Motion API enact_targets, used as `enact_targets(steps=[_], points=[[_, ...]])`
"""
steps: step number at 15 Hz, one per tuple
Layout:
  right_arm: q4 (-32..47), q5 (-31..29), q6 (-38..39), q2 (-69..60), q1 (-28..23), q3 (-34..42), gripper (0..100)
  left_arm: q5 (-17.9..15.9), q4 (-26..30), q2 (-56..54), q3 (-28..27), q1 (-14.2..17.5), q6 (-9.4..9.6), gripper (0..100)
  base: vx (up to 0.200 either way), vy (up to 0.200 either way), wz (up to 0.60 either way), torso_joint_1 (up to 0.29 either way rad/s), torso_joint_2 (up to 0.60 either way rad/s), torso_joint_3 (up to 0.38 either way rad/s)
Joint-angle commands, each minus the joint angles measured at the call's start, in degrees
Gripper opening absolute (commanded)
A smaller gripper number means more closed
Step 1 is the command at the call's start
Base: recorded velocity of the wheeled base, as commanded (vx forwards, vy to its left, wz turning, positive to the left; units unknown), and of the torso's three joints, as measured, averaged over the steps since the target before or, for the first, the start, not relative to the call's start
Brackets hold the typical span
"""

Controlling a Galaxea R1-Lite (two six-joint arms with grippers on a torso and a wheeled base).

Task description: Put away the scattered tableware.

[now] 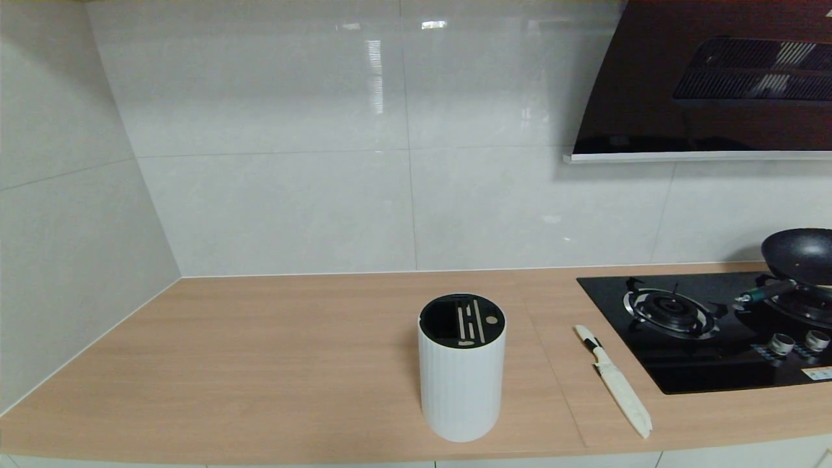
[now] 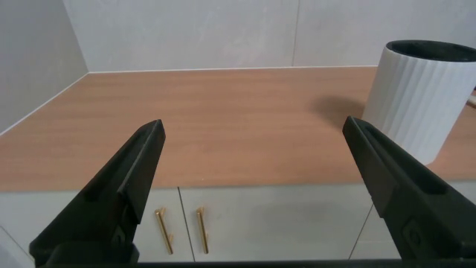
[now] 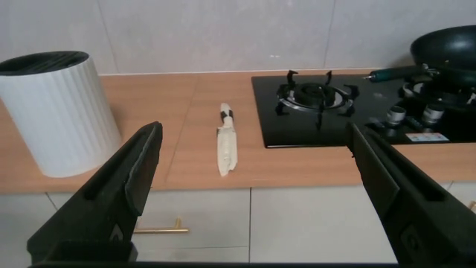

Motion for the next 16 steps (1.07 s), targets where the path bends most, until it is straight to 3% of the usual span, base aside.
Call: enact_targets(steps=[1,5,14,16], points=[[-0.2,-0.1,-2.2,0.0,0.0,0.0,100,0.0,0.0,0.0,0.0,0.0,-0.01,100,0.000,0.000,0.00,0.000,0.00,0.000],[0.0,6.2,0.4,9.1,2.2,-9.9,100,0.0,0.0,0.0,0.0,0.0,-0.01,100,0.000,0.000,0.00,0.000,0.00,0.000],[-1.1,7.5,-0.1,62.8,7.4,-28.6,100,0.0,0.0,0.0,0.0,0.0,-0.01,100,0.000,0.000,0.00,0.000,0.00,0.000],[-5.3,7.4,0.1,74.7,7.3,-31.5,100,0.0,0.0,0.0,0.0,0.0,-0.01,100,0.000,0.000,0.00,0.000,0.00,0.000]])
